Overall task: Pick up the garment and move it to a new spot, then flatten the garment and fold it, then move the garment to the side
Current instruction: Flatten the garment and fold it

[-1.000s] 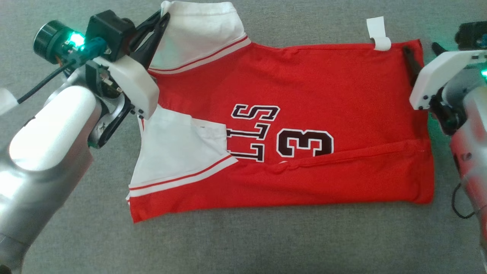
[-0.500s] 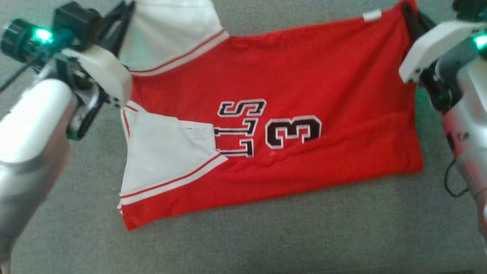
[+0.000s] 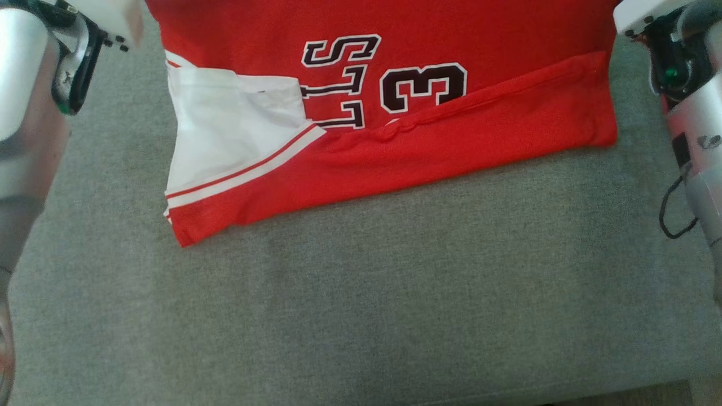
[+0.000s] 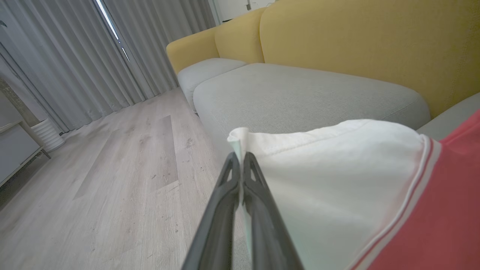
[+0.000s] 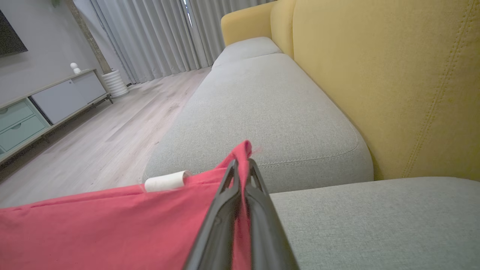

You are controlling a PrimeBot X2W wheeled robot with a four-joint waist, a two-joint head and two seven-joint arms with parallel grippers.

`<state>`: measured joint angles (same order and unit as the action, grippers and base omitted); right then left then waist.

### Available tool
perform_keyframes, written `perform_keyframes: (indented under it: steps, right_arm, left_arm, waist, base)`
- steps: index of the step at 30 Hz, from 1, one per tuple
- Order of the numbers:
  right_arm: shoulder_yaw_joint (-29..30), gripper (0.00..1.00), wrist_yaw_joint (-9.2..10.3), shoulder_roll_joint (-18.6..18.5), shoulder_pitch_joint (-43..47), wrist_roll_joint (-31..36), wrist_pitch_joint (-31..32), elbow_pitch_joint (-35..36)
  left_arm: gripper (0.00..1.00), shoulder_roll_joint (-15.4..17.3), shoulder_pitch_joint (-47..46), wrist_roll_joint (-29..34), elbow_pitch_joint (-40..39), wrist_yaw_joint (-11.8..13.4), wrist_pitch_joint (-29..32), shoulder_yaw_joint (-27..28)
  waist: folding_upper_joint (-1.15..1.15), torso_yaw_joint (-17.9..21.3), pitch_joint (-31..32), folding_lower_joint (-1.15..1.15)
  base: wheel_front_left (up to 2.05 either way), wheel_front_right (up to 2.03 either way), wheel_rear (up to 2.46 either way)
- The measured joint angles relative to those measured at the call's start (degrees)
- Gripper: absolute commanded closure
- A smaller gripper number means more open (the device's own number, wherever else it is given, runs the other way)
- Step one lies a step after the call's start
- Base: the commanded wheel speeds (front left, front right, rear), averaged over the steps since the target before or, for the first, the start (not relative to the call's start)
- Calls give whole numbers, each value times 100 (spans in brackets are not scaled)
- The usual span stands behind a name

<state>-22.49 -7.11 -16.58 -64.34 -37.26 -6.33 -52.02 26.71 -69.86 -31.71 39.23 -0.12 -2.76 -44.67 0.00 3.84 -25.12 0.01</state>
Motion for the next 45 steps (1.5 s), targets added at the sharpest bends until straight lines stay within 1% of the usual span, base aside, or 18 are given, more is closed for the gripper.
perform_keyframes:
  steps: [7, 10, 12, 15, 17, 19, 20, 25, 30, 35, 38, 42, 45]
  right_arm:
    - [-203, 100, 0, -53, 83, -376, -9, -131]
    - [-344, 100, 0, -176, 269, -606, 185, -118]
    - [-416, 100, 0, -240, 370, -671, 250, -105]
    - [-621, 100, 0, -433, 726, -845, 472, -65]
    - [-733, 100, 0, -567, 927, -949, 632, -62]
    - [-870, 100, 0, -700, 1078, -1072, 836, -46]
    - [-1024, 100, 0, -823, 1215, -1169, 1049, 16]
    - [-1437, 100, 0, -1096, 1539, -1483, 1680, 305]
    - [-1782, 100, 0, -1394, 1723, -1601, 2127, 468]
    - [-2028, 100, 0, -1512, 1721, -1686, 2363, 553]
    - [-2151, 100, 0, -1524, 1721, -1697, 2450, 577]
    - [-2252, 100, 0, -1524, 1721, -1763, 2504, 600]
    - [-2339, 100, 0, -1523, 1722, -1819, 2509, 593]
  left_arm:
    - [100, -156, 28, -8, 423, -326, -258, -162]
    - [100, -183, 231, -67, 385, -458, -285, -241]
    - [100, -179, 341, -78, 332, -502, -275, -291]
    - [100, -165, 747, -301, 94, -601, -104, -396]
    - [100, -96, 1023, -470, -131, -654, 105, -514]
    - [100, 46, 1278, -543, -393, -682, 296, -625]
    - [100, 236, 1496, -641, -666, -695, 499, -712]
    - [100, 660, 2023, -987, -1407, -697, 1201, -909]
    - [100, 943, 2527, -1221, -2043, -692, 1737, -1111]
    - [100, 1098, 2706, -1389, -2448, -634, 2125, -1201]
    - [100, 1169, 2739, -1450, -2594, -537, 2283, -1252]
    - [100, 1223, 2824, -1470, -2689, -446, 2337, -1277]
    - [100, 1222, 2825, -1469, -2695, -435, 2337, -1280]
  waist:
    - [0, -146, 131, 0]
    - [0, -225, 246, 0]
    - [0, -253, 290, 0]
    - [0, -338, 436, -1]
    - [0, -389, 543, -1]
    - [0, -435, 650, -1]
    - [0, -475, 754, -1]
    - [0, -525, 971, -2]
    - [0, -516, 1088, -2]
    - [0, -479, 1118, -2]
    - [0, -452, 1114, -1]
    - [0, -407, 1088, -1]
    - [0, -379, 1061, 0]
  base:
    - [0, 0, 0]
    - [0, 0, 0]
    - [0, 0, 0]
    - [0, 0, 0]
    - [0, 0, 0]
    - [0, 0, 0]
    - [0, 0, 0]
    - [0, 0, 0]
    - [0, 0, 0]
    - [0, 0, 0]
    - [0, 0, 0]
    - [0, 0, 0]
    - [0, 0, 0]
